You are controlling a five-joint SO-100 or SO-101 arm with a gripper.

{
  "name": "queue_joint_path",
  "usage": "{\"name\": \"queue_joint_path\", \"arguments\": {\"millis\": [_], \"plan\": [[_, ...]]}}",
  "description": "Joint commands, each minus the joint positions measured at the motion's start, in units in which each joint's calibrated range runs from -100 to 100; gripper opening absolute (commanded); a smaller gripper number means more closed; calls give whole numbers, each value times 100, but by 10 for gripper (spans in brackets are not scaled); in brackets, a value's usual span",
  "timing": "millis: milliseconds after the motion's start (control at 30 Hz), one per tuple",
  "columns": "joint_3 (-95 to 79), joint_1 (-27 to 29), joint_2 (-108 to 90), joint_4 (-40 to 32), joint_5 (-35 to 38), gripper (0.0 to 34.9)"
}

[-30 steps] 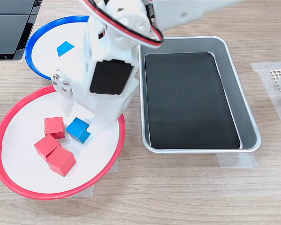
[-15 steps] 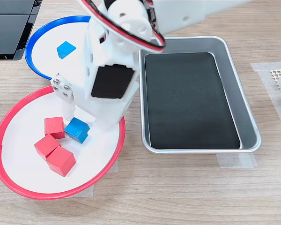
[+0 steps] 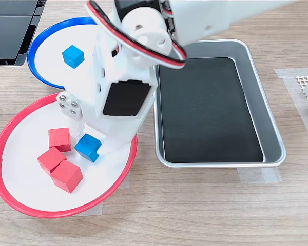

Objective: Relocate any blue block in the red dish to the blue dish, correcting any misplacements.

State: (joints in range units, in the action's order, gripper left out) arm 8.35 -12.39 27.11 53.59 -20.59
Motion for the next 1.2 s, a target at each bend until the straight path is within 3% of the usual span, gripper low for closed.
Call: {"name": "queue_joint_path", "arguments": {"millis": [0,433,667,900,1167], "plan": [[71,-8,-29,-89,20,91],[-293,124,-46,-287,-44,117],[-339,171,-37,-427,-39,106],[-248,208,-46,-510,98,39],[-229,86,-387,-485,293,5]]}}
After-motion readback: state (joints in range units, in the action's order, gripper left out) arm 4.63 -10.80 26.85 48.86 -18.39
